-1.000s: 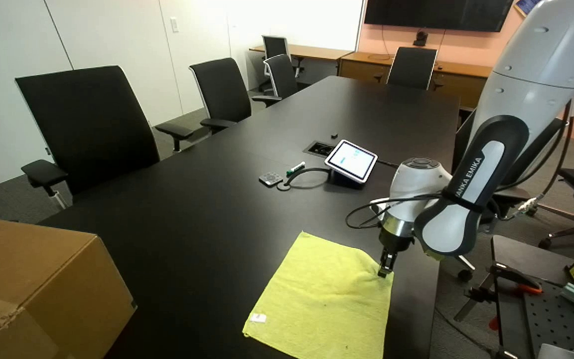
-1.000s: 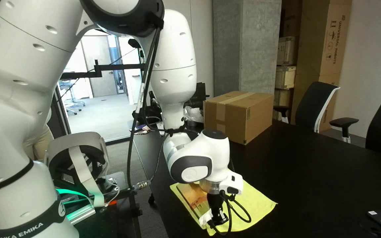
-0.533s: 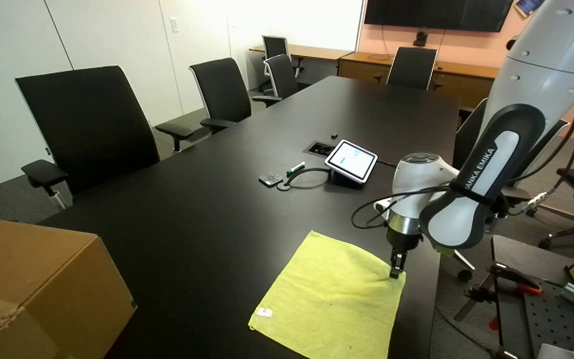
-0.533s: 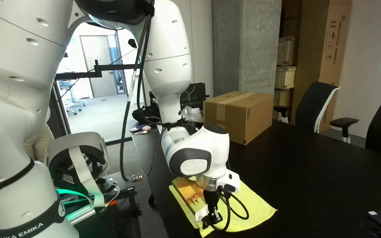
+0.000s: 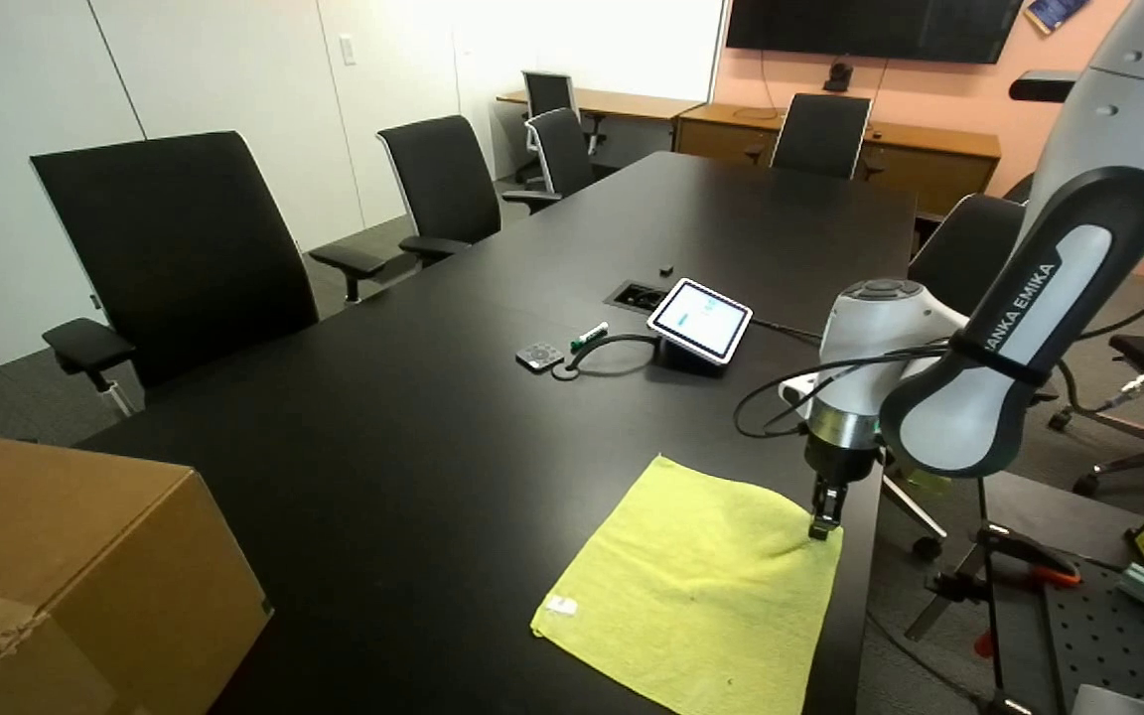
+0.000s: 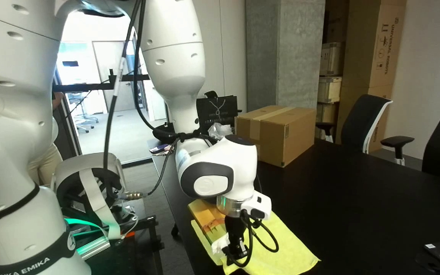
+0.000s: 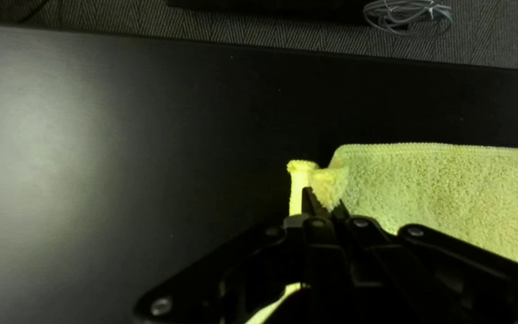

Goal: Fold the yellow cloth

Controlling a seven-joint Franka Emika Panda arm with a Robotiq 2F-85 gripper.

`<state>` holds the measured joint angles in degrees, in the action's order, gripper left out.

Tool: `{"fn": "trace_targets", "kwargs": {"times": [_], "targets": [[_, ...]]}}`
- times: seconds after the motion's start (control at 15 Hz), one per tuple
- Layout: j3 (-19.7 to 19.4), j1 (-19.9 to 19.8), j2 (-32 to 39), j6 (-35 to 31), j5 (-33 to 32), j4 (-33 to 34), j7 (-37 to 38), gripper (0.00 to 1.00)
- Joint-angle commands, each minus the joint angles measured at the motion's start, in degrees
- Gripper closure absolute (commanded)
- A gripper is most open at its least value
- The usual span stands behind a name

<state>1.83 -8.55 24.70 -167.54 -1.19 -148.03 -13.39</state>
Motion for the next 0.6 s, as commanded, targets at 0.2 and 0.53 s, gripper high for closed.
{"fn": "trace_targets", "kwargs": {"times": [0.2, 0.53], "targets": [[1.95, -0.37, -3.15, -0.01, 3.6, 5.51, 3.79, 0.99], [-4.27, 6.17, 2.48, 1.9, 1.1, 17.57, 13.22, 0.99]]}}
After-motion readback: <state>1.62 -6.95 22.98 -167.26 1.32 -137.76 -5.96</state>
